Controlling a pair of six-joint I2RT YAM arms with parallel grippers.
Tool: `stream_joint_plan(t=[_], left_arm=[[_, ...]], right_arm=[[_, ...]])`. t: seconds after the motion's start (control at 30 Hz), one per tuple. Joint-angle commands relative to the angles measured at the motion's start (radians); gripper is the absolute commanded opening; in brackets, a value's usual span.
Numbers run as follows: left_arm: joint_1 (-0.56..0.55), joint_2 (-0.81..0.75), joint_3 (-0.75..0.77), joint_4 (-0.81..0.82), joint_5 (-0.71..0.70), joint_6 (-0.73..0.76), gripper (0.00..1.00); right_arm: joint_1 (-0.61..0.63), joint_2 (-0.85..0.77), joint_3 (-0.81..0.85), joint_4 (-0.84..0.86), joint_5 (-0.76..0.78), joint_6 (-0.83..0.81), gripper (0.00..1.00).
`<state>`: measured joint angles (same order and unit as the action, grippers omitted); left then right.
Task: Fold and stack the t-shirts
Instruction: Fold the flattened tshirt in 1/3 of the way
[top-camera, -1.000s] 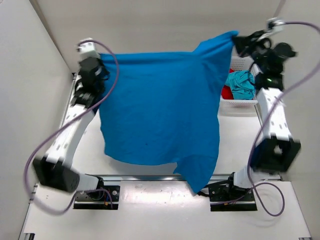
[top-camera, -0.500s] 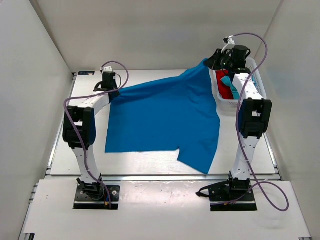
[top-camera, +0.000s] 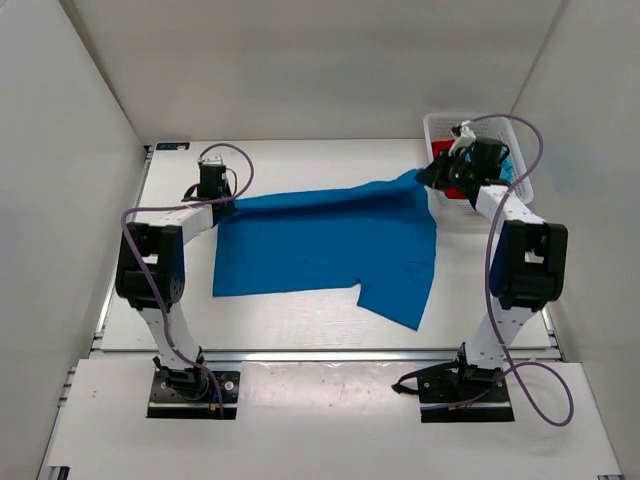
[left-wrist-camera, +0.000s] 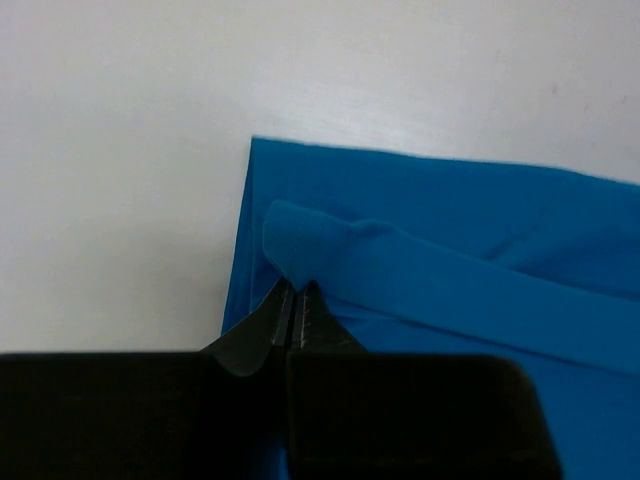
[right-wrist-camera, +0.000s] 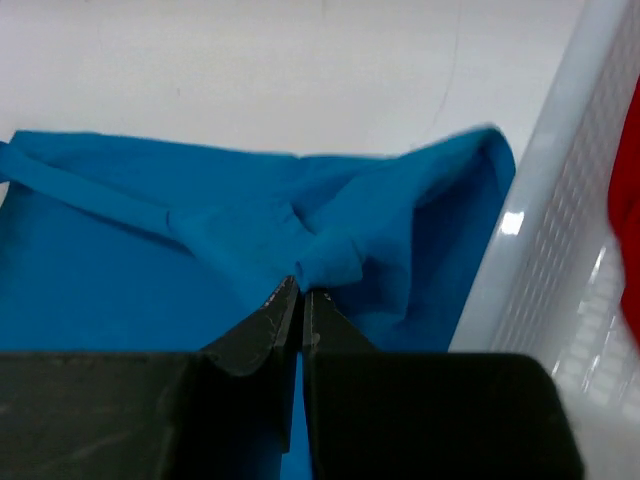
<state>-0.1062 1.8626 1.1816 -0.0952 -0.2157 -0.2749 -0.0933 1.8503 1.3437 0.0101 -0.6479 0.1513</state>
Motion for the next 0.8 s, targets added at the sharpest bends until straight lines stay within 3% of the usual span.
stream_joint_plan(t=[0.0, 0.1, 0.17, 0.2, 0.3, 0.4, 0.53, 0.7, 0.77], left_arm=[[-0.004, -0.135, -0.083, -0.004, -0.014, 0.006, 0.10], [-0.006, -0.146, -0.117, -0.053, -0.025, -0.032, 0.23], [0.005, -0.155, -0.128, -0.090, -0.010, -0.053, 0.41], [0.007, -0.175, -0.134, -0.107, -0.022, -0.069, 0.54], [0.005, -0.244, -0.155, -0.175, -0.039, -0.090, 0.61], [0.008, -0.319, -0.166, -0.253, -0.073, -0.096, 0.75], [0.023, -0.358, -0.117, -0.342, -0.053, -0.126, 0.99], [0.011, -0.274, 0.022, -0.376, 0.037, -0.153, 0.98], [-0.035, -0.191, 0.102, -0.380, 0.047, -0.150, 0.93]], right_arm=[[-0.013, -0.137, -0.100, 0.085, 0.017, -0.041, 0.00], [-0.016, -0.206, -0.227, 0.051, 0.041, -0.067, 0.02], [-0.010, -0.233, -0.268, -0.010, 0.089, -0.105, 0.36], [-0.002, -0.270, -0.302, -0.033, 0.114, -0.122, 0.63], [0.000, -0.368, -0.389, -0.056, 0.183, -0.141, 0.81], [-0.014, -0.448, -0.440, -0.047, 0.211, -0.137, 0.83], [0.019, -0.458, -0.372, -0.087, 0.231, -0.128, 0.84], [0.121, -0.327, -0.224, -0.119, 0.300, -0.127, 0.85], [0.145, -0.228, -0.122, -0.149, 0.312, -0.116, 0.86]])
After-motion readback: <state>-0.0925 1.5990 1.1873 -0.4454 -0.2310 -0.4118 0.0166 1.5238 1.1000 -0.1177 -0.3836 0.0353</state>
